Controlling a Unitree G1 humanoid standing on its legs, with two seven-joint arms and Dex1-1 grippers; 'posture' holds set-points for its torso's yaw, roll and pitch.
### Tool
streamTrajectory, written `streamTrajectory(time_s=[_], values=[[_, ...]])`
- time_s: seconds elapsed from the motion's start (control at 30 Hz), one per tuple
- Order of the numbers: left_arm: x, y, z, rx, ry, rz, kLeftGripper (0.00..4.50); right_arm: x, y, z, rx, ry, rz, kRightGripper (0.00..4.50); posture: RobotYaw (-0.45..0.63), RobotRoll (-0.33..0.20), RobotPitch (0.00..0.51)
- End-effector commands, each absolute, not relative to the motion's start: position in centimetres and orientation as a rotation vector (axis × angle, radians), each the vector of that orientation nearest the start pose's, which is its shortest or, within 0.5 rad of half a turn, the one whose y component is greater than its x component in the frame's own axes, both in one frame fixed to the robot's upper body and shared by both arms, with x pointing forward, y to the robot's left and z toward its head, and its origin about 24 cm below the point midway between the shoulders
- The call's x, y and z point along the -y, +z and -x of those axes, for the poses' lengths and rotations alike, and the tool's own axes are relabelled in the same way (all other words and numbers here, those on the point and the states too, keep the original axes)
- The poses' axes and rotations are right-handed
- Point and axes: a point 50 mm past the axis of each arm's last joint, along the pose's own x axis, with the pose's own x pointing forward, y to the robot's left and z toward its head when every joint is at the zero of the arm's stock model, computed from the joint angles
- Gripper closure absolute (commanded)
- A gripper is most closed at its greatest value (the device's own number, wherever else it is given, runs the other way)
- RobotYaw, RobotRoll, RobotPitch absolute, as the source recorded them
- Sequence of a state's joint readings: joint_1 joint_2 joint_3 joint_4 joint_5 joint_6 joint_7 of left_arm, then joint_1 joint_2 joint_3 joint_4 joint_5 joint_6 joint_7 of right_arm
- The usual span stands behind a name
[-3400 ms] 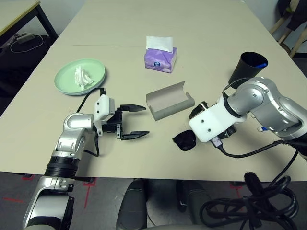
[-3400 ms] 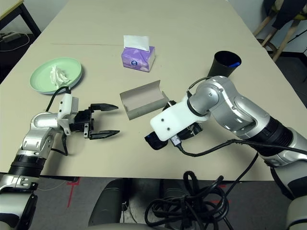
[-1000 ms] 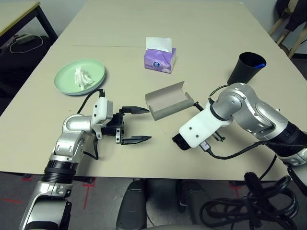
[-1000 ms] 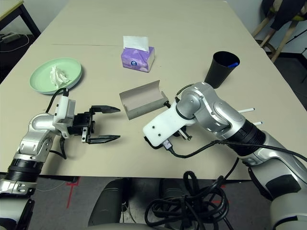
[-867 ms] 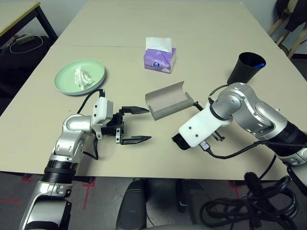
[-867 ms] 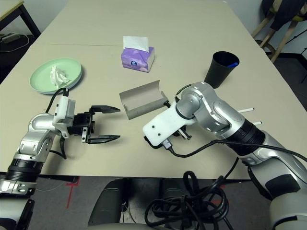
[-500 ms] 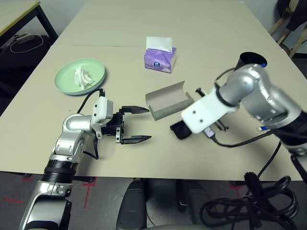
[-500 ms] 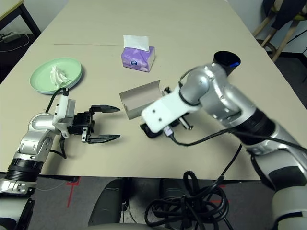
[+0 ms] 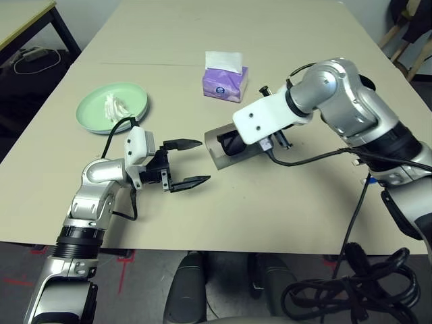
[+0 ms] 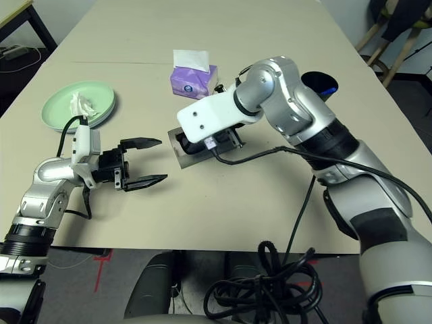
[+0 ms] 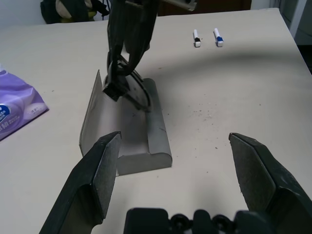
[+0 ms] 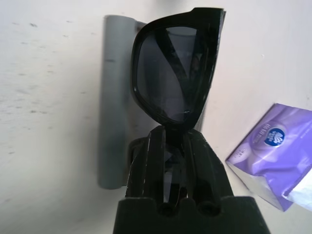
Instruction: Organize and tidy the items on the table.
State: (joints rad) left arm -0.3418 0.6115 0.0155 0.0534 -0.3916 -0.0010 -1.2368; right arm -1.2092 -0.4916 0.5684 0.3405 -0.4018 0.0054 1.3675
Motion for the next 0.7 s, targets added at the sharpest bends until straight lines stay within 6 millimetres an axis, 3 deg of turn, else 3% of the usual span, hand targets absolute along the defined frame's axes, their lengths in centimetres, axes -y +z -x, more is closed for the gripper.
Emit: streamTrajectory(time_s=[0.03,0.7], values=[[-19.8,14.6,-27.2,0.141,-1.234,-0.398,0.00,6.0,24.3,-35.1,-0.128,1.309,1.611,4.05,0.18,0.000,0.152],[-19.4,14.5,-26.5,0.138,-1.229,-0.393,0.00,5.9,21.9,-36.3,-0.181,1.302,1.653,4.05,0.20,0.000,0.159]])
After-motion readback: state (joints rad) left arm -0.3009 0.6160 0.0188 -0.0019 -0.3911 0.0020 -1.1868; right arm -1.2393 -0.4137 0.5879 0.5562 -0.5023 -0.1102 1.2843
